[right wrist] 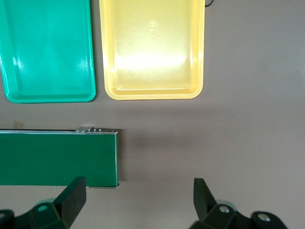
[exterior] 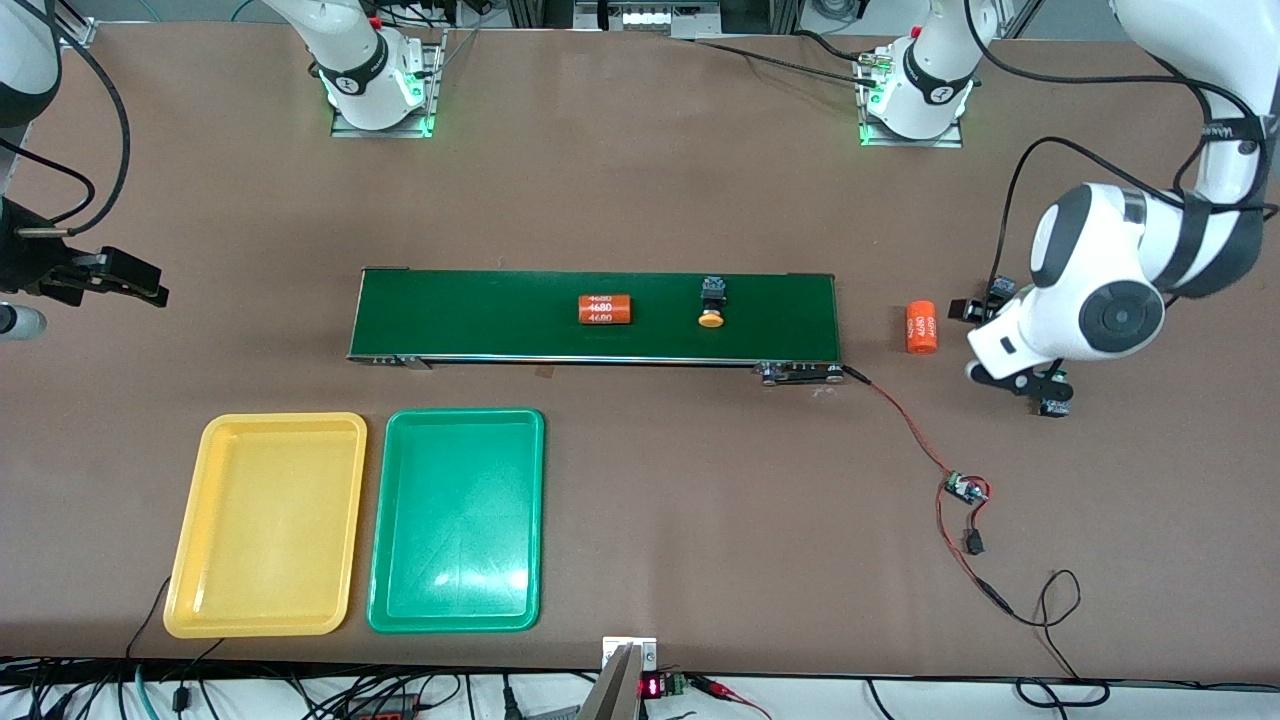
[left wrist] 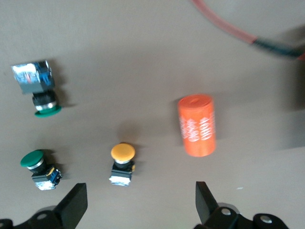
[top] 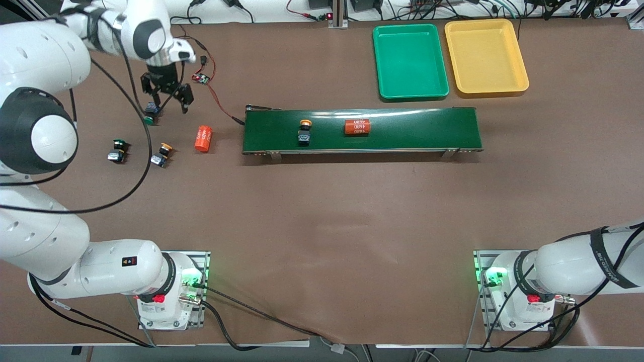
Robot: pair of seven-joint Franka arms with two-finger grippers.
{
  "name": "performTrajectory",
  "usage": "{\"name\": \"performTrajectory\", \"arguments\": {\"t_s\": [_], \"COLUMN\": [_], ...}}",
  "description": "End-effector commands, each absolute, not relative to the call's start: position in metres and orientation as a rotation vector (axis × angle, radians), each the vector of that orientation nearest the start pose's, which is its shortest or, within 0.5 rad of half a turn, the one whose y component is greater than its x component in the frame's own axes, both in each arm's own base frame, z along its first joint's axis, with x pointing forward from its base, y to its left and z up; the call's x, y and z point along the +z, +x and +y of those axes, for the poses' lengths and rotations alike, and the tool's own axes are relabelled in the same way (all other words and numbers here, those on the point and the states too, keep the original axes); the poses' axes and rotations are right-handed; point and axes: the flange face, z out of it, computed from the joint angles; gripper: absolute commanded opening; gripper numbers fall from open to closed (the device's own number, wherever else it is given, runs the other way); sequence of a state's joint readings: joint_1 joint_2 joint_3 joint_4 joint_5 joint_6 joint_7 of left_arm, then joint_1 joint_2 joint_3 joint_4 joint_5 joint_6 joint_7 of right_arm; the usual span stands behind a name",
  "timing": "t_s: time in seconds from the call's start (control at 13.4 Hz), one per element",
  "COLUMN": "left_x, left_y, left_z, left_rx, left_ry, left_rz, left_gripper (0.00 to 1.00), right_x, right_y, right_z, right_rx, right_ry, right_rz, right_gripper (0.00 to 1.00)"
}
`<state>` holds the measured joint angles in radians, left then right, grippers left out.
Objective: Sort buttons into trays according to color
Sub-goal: 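Grasp the second yellow-capped button with the left gripper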
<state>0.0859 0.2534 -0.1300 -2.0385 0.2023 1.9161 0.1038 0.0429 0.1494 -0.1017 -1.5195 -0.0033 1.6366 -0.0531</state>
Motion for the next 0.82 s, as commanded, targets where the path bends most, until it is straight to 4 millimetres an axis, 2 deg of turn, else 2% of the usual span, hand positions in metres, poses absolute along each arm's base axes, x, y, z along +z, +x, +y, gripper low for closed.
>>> {"name": "performTrajectory", "arguments": {"t_s": [0.0,0.07,0.3,0.37,0.52,0.6,0.75], "left_x": [0.276,0.261,0.227,0.216,0.191,0.182,0.168], "left_y": [0.501,0.489,0.477,0.477,0.459,0.450,0.448], "left_z": [0.021,0.039,0.063,0.067,0.071,0.070,0.068], "left_rx": [0.574,0.580,0.573,0.556,0.595,0.585,0.523], "left_ry": [-2.955,-2.966,-2.982,-2.985,-2.989,-2.994,-2.997], "left_rz": [0.413,0.410,0.450,0.450,0.457,0.462,0.506], "left_gripper": [1.00,1.00,1.00,1.00,1.00,1.00,1.00], "right_x": [0.576,0.578,0.584,0.588,0.588,0.589,0.587], "right_y": [0.601,0.601,0.594,0.589,0.589,0.589,0.582], "right_z": [-0.034,-0.031,-0.050,-0.058,-0.049,-0.046,-0.047], "right_rx": [0.019,0.010,0.018,0.021,0.035,0.029,0.036], "right_ry": [-3.106,-3.059,-3.056,-3.066,-3.213,-3.208,-3.204], "right_rz": [0.033,0.043,0.069,0.076,0.004,0.001,0.004], "right_gripper": [1.00,1.00,1.00,1.00,1.00,1.00,1.00]}}
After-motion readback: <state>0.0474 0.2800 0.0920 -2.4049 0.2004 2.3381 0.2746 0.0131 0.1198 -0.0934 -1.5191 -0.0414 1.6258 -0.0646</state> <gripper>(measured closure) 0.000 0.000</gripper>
